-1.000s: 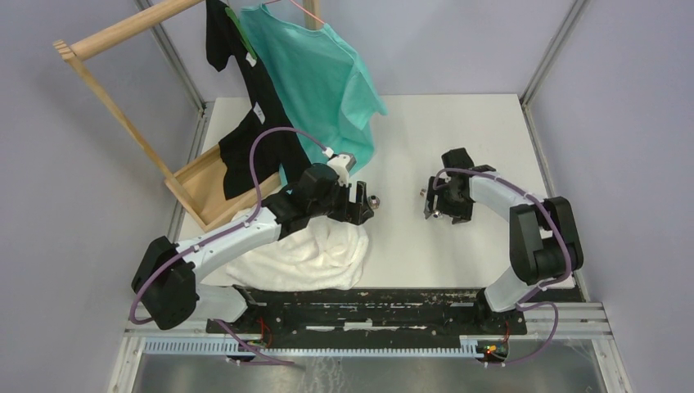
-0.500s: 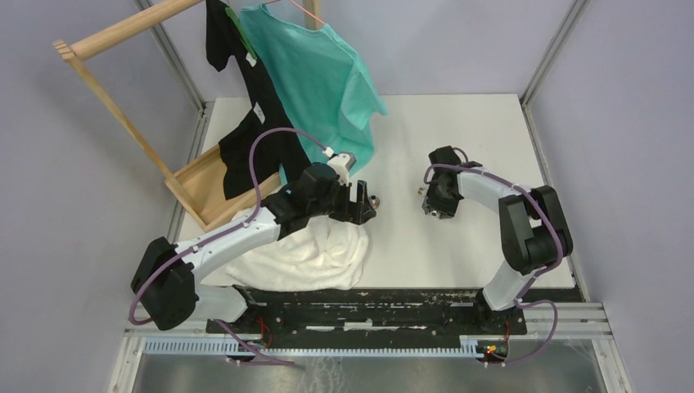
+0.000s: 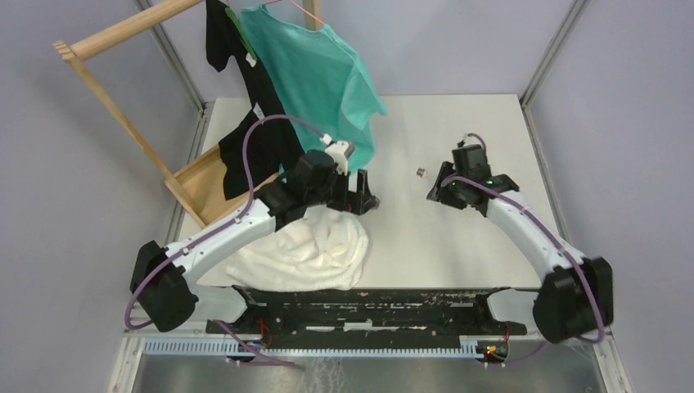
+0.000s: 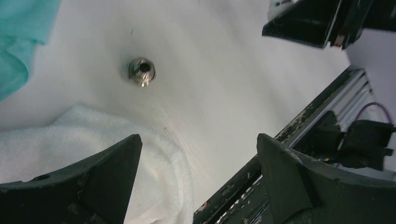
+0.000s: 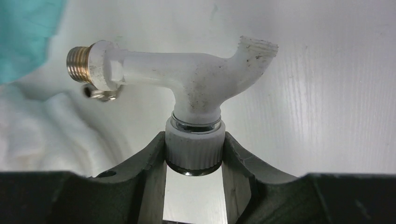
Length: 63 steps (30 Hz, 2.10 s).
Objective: Install the water faucets
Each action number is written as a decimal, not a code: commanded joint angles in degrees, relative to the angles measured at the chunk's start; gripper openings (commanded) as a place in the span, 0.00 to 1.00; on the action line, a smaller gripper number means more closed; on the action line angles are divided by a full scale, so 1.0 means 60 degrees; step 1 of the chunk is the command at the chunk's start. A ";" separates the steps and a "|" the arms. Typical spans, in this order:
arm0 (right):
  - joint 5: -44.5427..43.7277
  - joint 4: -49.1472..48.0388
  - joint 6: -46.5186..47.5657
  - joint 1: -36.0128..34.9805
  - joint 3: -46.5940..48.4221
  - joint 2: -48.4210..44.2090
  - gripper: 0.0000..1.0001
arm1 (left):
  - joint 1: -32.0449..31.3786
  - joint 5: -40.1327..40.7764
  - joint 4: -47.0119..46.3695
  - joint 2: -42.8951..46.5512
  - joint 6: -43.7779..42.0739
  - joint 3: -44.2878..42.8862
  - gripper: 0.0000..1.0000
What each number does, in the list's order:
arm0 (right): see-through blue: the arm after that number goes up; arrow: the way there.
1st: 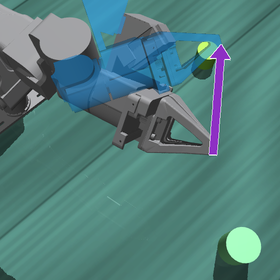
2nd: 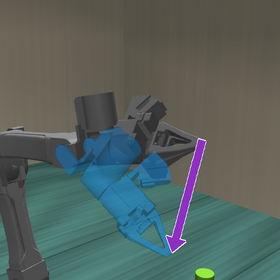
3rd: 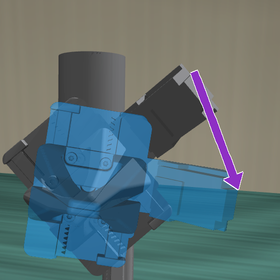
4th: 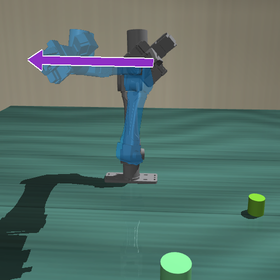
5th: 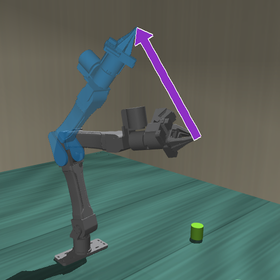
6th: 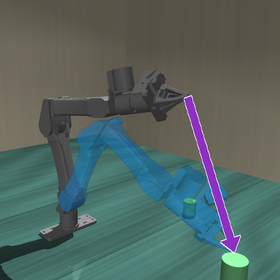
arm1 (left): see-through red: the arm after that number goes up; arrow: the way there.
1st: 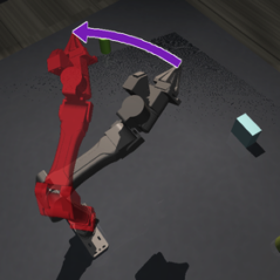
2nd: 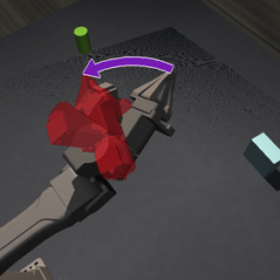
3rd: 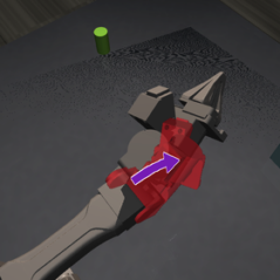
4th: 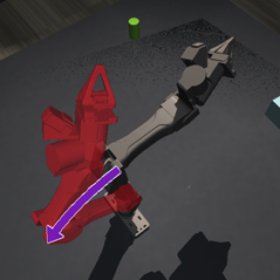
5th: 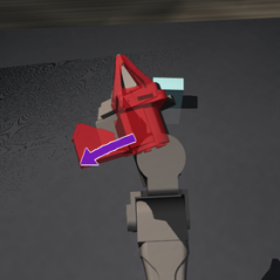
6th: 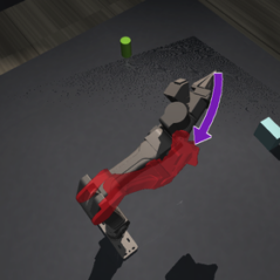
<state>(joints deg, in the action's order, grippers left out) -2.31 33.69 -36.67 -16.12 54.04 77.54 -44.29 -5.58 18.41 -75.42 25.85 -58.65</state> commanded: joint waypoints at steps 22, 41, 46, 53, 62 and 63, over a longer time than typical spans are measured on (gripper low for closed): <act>0.4994 -0.1513 0.1783 -0.0381 -0.1146 -0.4389 0.01 | 0.0824 -0.5055 -0.4761 -0.1909 0.3322 -0.1025 1.00; 0.4861 -0.1308 0.2056 -0.0521 -0.1243 -0.3970 0.01 | 0.0000 -0.3624 -0.3561 -0.2255 0.2371 -0.1789 0.84; 0.4974 -0.1309 0.2147 -0.0543 -0.1223 -0.3835 0.01 | -0.0065 -0.3741 -0.3405 -0.2645 0.2374 -0.2074 0.78; 0.5100 -0.1217 0.2333 -0.0603 -0.1075 -0.3651 0.01 | -0.0203 -0.3910 -0.3342 -0.3216 0.2442 -0.2505 0.55; 0.5194 -0.0893 0.2425 -0.0602 -0.0758 -0.3248 0.09 | -0.0144 -0.3642 -0.3500 -0.2794 0.2220 -0.1985 0.03; 0.5283 -0.0971 0.2334 -0.0605 -0.0754 -0.3280 0.18 | -0.0090 -0.3737 -0.3683 -0.2707 0.2243 -0.1800 0.03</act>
<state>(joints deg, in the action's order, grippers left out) 26.57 29.82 -22.70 -19.40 46.33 58.35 -45.10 -27.83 -0.03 -94.76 41.19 -70.87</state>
